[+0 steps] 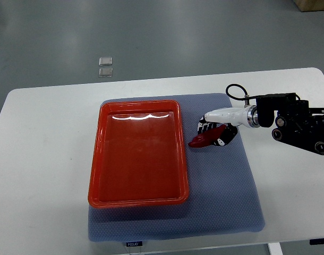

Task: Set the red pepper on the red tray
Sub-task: 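Close the right hand fingers around the red pepper, then lift the pepper with the right hand and carry it over the tray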

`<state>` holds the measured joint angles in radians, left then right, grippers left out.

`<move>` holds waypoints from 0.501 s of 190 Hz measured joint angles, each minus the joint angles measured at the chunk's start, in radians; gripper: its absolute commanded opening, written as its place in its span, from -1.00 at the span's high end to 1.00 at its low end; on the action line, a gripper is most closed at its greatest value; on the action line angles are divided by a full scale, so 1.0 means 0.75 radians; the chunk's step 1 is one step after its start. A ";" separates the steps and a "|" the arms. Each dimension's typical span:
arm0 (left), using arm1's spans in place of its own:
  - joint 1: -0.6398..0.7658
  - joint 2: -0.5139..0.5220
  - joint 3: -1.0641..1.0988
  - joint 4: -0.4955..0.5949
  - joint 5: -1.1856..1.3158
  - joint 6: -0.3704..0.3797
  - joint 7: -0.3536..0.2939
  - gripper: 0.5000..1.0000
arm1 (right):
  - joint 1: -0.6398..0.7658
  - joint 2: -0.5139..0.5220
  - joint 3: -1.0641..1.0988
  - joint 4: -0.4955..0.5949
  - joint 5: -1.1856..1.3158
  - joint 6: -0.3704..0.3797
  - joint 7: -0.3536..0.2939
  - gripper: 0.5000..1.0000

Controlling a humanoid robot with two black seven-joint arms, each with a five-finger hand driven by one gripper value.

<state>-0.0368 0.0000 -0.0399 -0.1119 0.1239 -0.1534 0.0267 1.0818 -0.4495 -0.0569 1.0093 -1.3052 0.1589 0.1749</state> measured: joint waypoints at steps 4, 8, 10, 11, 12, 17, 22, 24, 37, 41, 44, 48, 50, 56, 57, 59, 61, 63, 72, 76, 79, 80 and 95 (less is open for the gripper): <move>0.000 0.000 0.000 0.000 0.000 0.000 0.000 -1.00 | 0.001 0.000 0.000 0.000 0.000 0.000 0.000 0.66; 0.000 0.000 0.000 0.000 0.000 0.000 0.000 -1.00 | 0.001 0.000 0.000 0.000 0.001 0.000 0.000 0.68; 0.000 0.000 0.000 0.000 0.000 0.000 0.000 -1.00 | 0.001 0.000 0.000 0.000 0.001 0.000 0.000 0.68; 0.000 0.000 0.000 0.000 0.000 0.000 0.000 -1.00 | 0.001 -0.001 0.000 0.000 0.001 0.001 0.000 0.69; 0.000 0.000 0.000 0.000 0.000 0.000 0.000 -1.00 | 0.001 -0.001 0.000 0.000 0.001 0.001 0.000 0.69; 0.000 0.000 0.000 0.000 0.000 0.000 0.000 -1.00 | 0.001 -0.001 0.000 0.000 0.001 0.001 0.000 0.69; 0.000 0.000 0.000 0.000 0.000 0.000 0.000 -1.00 | 0.001 -0.002 0.000 0.000 0.001 0.001 0.000 0.69; 0.000 0.000 0.000 0.000 0.000 0.000 0.000 -1.00 | 0.001 -0.002 0.000 0.000 0.001 0.002 0.000 0.69; 0.000 0.000 0.000 0.000 0.000 0.000 0.000 -1.00 | 0.002 -0.004 0.000 0.000 0.001 0.002 0.000 0.69; 0.000 0.000 0.000 0.000 0.000 0.000 0.000 -1.00 | 0.003 -0.005 0.000 0.000 0.001 0.003 0.000 0.69; 0.000 0.000 0.000 0.000 0.000 0.000 0.000 -1.00 | 0.004 -0.006 0.000 0.000 0.001 0.003 0.000 0.69; 0.000 0.000 0.000 0.000 0.000 0.000 0.000 -1.00 | 0.005 -0.007 0.000 0.000 0.001 0.003 0.000 0.69; 0.000 0.000 0.000 0.000 0.000 0.000 0.000 -1.00 | 0.005 -0.008 0.000 0.000 0.001 0.003 -0.001 0.69; 0.000 0.000 0.000 0.000 0.000 0.000 0.000 -1.00 | 0.007 -0.009 0.000 0.000 0.002 0.003 -0.001 0.69; 0.000 0.000 0.000 0.000 0.000 0.000 0.000 -1.00 | 0.008 -0.010 0.000 0.000 0.002 0.003 -0.001 0.69; 0.000 0.000 0.000 0.000 0.000 0.000 0.000 -1.00 | 0.009 -0.010 0.000 0.000 0.002 0.003 -0.001 0.69; 0.000 0.000 0.000 0.000 0.000 0.000 0.000 -1.00 | 0.010 -0.011 0.000 0.000 0.002 0.003 -0.001 0.69; 0.000 0.000 0.000 0.000 0.000 0.000 0.000 -1.00 | 0.011 -0.012 0.000 0.000 0.002 0.003 -0.001 0.68; 0.000 0.000 0.000 0.000 0.000 0.000 0.000 -1.00 | 0.015 -0.016 0.001 0.000 0.003 0.003 -0.002 0.69; 0.000 0.000 0.000 0.000 -0.001 0.000 0.000 -1.00 | 0.017 -0.018 0.002 0.000 0.003 0.003 -0.002 0.69; 0.000 0.000 0.000 0.000 -0.001 0.000 0.000 -1.00 | 0.020 -0.019 0.003 0.000 0.003 0.003 -0.002 0.68; 0.000 0.000 0.000 0.000 -0.001 0.000 0.000 -1.00 | 0.021 -0.019 0.003 0.000 0.003 0.003 -0.002 0.68; 0.000 0.000 0.000 0.000 -0.001 0.000 0.000 -1.00 | 0.040 -0.024 0.007 -0.001 0.004 0.003 -0.002 0.68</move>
<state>-0.0368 0.0000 -0.0399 -0.1119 0.1234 -0.1534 0.0267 1.1121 -0.4678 -0.0515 1.0083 -1.3026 0.1611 0.1734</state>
